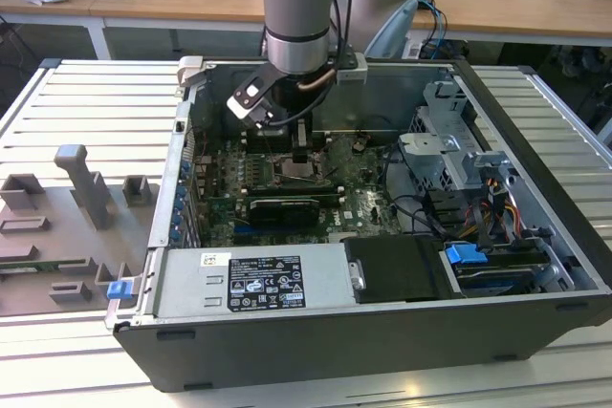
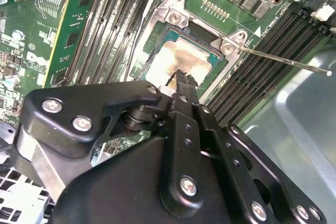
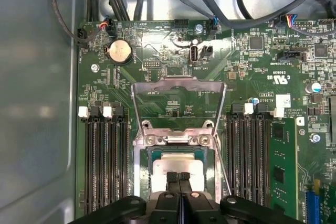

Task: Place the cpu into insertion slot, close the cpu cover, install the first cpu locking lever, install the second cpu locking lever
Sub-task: 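Place the cpu into insertion slot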

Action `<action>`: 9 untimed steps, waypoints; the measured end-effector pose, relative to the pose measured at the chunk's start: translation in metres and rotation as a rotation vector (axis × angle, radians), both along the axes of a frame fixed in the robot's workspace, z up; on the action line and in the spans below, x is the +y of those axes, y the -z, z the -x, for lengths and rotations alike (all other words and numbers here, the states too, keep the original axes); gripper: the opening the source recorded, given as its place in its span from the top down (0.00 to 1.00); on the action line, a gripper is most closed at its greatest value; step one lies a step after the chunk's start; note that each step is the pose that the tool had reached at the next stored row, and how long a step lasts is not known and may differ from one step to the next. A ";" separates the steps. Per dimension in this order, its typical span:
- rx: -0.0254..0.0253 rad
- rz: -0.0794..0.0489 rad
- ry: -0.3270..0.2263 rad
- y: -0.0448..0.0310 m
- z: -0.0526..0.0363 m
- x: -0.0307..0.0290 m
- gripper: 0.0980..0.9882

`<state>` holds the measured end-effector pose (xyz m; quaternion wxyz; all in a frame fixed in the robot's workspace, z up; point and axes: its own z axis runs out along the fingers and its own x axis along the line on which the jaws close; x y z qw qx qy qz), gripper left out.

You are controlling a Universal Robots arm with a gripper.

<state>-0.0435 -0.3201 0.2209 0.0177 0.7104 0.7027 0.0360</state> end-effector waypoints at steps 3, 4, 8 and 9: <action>0.0002 0.000 0.000 -0.0011 0.0000 0.0000 0.99; 0.0003 0.000 0.000 -0.0014 0.0000 0.0000 0.99; 0.0004 0.000 0.000 -0.0023 0.0000 0.0000 0.99; 0.0004 0.000 0.000 -0.0026 0.0000 0.0000 0.99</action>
